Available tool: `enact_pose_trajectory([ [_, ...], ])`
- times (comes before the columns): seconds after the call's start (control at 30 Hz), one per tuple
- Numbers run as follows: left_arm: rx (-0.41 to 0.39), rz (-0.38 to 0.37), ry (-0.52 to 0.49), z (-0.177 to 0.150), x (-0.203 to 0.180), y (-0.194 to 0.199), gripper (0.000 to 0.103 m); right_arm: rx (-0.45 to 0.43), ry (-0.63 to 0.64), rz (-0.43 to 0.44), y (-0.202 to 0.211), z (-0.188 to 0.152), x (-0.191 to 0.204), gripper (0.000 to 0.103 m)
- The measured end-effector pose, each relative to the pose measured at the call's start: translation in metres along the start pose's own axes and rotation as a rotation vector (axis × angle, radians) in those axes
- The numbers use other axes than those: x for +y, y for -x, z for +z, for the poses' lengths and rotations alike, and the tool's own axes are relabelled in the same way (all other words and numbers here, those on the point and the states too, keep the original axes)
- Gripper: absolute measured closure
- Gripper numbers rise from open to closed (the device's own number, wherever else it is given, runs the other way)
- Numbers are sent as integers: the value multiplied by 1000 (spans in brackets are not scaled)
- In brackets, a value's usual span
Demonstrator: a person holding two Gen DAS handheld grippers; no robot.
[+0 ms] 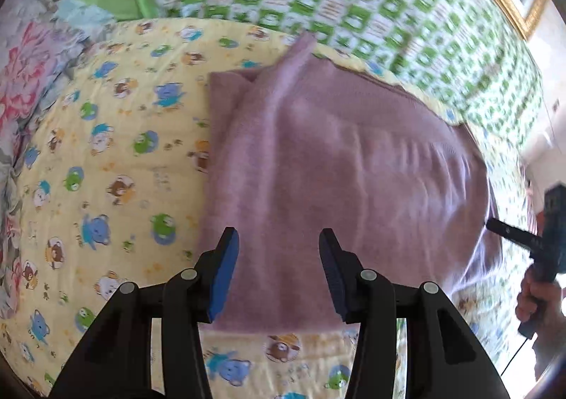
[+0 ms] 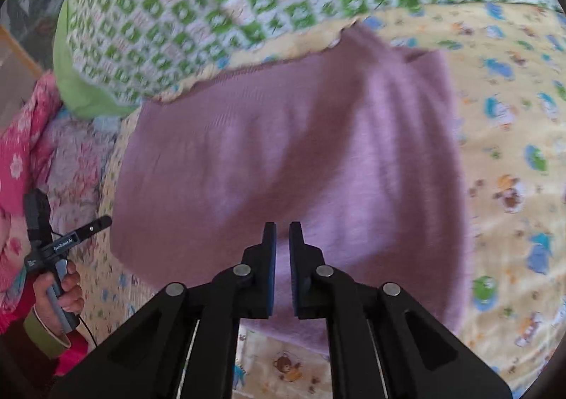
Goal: Fold small clothes
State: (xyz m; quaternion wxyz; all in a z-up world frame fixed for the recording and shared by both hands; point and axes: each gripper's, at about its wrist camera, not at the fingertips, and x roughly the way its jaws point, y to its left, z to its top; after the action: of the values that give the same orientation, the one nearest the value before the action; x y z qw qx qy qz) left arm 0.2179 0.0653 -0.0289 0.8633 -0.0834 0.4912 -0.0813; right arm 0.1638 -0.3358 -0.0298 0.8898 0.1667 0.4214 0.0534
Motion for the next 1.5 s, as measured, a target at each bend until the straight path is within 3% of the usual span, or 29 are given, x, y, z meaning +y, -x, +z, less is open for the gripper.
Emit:
enact_pose_trajectory([
  [0.1, 45, 4, -5, -8, -3, -17, 55, 52, 24, -2, -5, -10, 5, 95],
  [0.2, 75, 61, -9, -13, 8, -33, 57, 169, 58, -163, -18, -24, -12, 90],
  [0.27, 84, 64, 8, -15, 20, -42, 59, 163, 51, -173, -12, -32, -29, 96],
  [0.37, 82, 68, 8, -11, 30, -45, 62, 146, 5, -253, 3, -36, -46, 99],
  [0.47, 79, 63, 16, -10, 32, -41, 64, 108, -32, -218, 18, -32, -42, 94],
  [0.53, 69, 62, 18, -10, 29, -34, 63, 52, 9, -163, 25, -24, -22, 93],
  [0.6, 50, 69, 31, -13, 27, -22, 55, 9, 52, -89, 24, -13, 0, 90],
  [0.63, 34, 66, 39, -14, 25, -15, 51, -3, 71, -50, 18, -6, 14, 86],
  [0.7, 20, 66, 51, -15, 21, -7, 46, -1, 113, 7, -3, 7, 42, 67],
  [0.83, 24, 75, 87, -22, 25, -1, 46, 52, 209, 165, -57, 35, 87, 64],
  [0.9, 33, 75, 113, -28, 36, 2, 46, 62, 213, 164, -80, 52, 93, 64],
  [1.03, 40, 88, 178, -38, 50, 6, 43, -17, 114, -24, -97, 98, 85, 64],
  [1.1, 37, 81, 222, -44, 59, 10, 39, -39, 52, 7, -98, 116, 95, 63],
  [1.17, 32, 36, 245, -49, 66, 11, 37, -38, 83, 55, -100, 121, 120, 63],
  [1.33, 39, -12, 301, -53, 73, 4, 35, 39, 189, 134, -123, 112, 206, 37],
  [1.5, 63, -59, 296, -50, 71, -11, 32, 153, 204, 83, -171, 103, 258, 28],
])
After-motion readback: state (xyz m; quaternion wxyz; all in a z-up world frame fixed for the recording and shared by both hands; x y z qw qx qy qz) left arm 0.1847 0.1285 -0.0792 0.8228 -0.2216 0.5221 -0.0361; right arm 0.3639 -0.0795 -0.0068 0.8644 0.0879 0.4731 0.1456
